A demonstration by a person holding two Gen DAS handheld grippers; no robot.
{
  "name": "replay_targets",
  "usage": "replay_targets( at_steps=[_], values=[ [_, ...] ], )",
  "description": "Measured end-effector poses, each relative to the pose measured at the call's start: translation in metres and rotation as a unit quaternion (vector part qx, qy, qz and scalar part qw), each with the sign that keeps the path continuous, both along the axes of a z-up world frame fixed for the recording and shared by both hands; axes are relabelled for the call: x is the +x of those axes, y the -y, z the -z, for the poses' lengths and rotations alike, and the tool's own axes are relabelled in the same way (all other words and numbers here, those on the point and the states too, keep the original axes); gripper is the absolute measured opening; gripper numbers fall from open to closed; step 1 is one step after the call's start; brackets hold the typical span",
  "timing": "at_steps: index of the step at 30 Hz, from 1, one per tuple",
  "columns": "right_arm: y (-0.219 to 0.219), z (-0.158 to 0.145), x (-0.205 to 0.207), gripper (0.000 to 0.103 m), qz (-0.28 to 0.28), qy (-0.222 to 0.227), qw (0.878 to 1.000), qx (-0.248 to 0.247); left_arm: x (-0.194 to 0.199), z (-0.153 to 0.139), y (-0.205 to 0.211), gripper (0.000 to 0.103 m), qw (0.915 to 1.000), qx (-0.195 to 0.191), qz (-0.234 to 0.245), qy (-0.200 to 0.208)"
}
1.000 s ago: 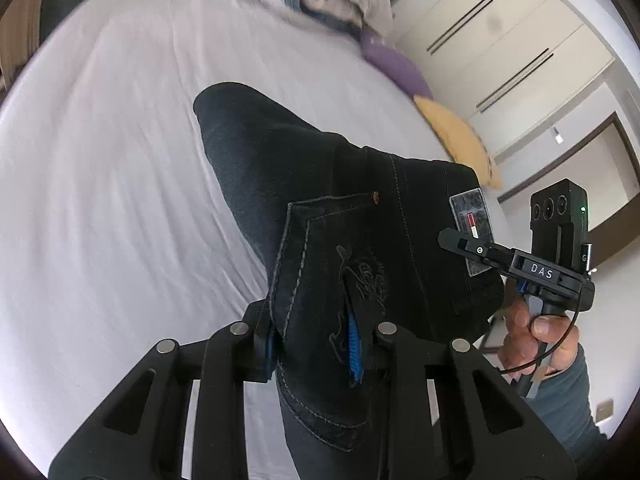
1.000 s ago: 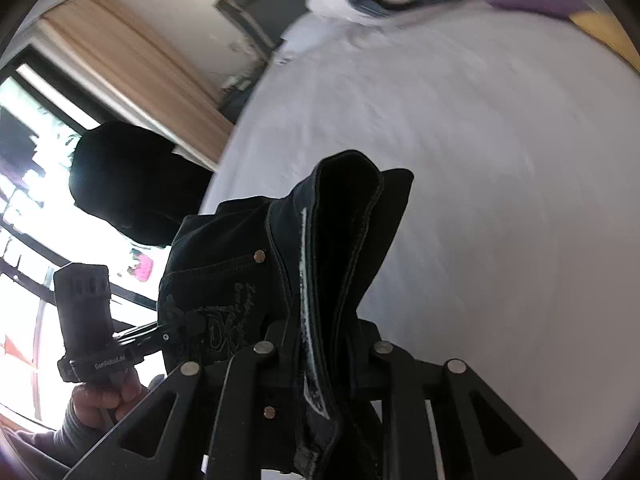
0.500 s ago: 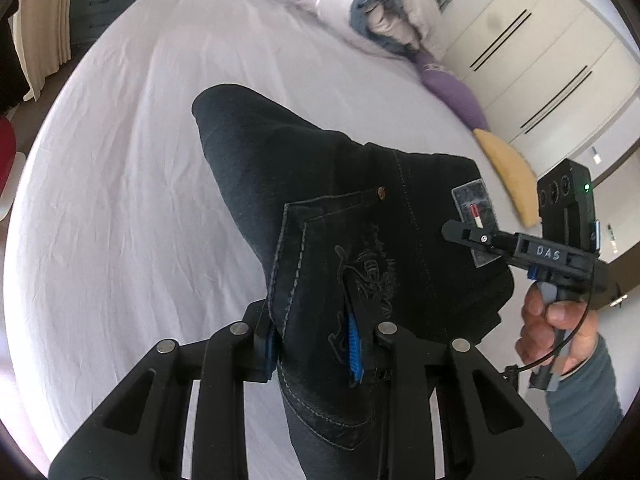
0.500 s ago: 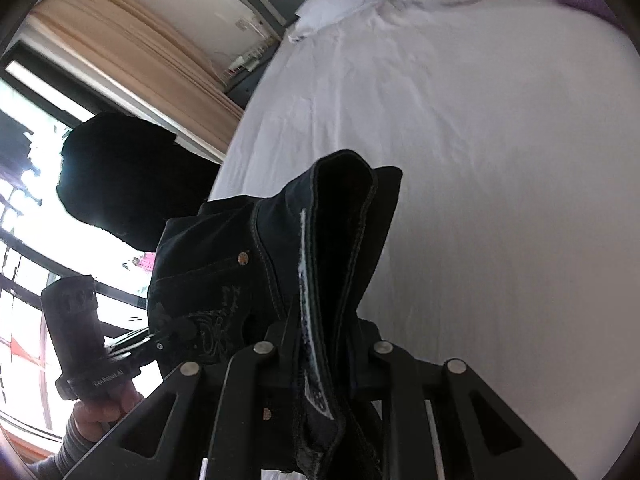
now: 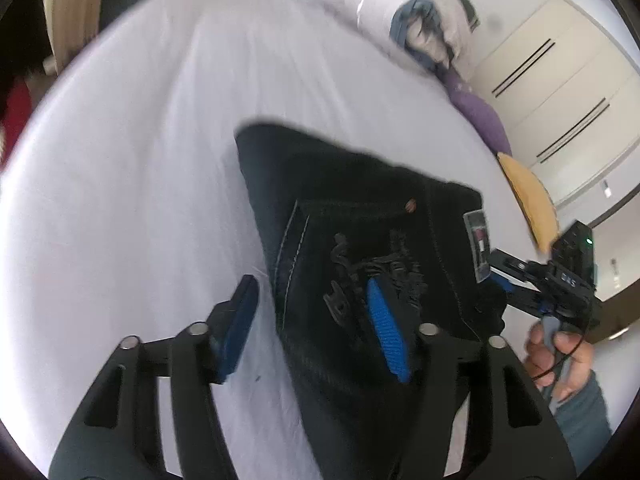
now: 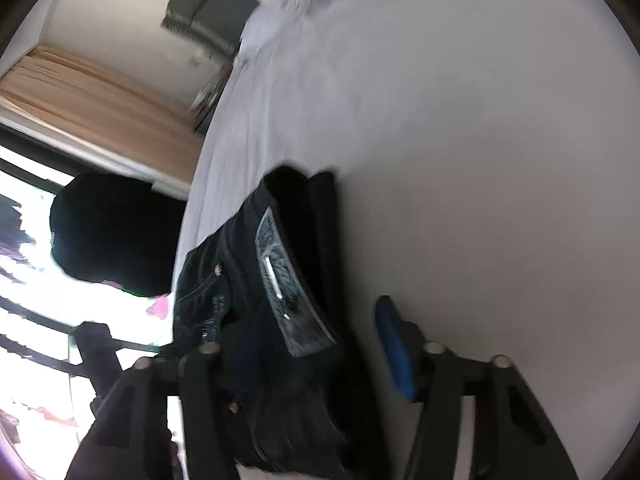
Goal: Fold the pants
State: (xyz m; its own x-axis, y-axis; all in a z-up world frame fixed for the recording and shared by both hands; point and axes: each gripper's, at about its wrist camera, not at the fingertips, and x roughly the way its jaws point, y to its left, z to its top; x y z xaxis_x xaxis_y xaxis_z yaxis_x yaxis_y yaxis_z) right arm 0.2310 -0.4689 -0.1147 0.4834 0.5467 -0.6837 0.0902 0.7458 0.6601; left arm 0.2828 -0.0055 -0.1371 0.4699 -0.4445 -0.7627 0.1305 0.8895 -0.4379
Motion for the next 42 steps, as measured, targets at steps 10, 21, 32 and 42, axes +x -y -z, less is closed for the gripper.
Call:
replay_targets(
  at_steps=[10, 21, 32, 42],
  values=[
    [-0.005, -0.160, -0.147, 0.103, 0.126, 0.224, 0.941, -0.221, -0.199, -0.185, 0.026, 0.103, 0.9107, 0.146, -0.107, 0.371],
    [-0.047, -0.333, -0.327, 0.103, 0.258, 0.480, 0.786, -0.291, -0.342, -0.309, 0.034, 0.103, 0.8184, 0.212, -0.152, 0.512],
    [-0.081, -0.368, -0.370, 0.103, 0.245, 0.481, 0.767, -0.346, -0.349, -0.312, 0.014, 0.103, 0.8838, 0.245, -0.164, 0.363],
    [-0.084, -0.282, -0.309, 0.103, 0.187, 0.256, 0.884, -0.344, -0.297, -0.206, 0.039, 0.103, 0.9539, 0.223, -0.094, 0.178]
  ],
)
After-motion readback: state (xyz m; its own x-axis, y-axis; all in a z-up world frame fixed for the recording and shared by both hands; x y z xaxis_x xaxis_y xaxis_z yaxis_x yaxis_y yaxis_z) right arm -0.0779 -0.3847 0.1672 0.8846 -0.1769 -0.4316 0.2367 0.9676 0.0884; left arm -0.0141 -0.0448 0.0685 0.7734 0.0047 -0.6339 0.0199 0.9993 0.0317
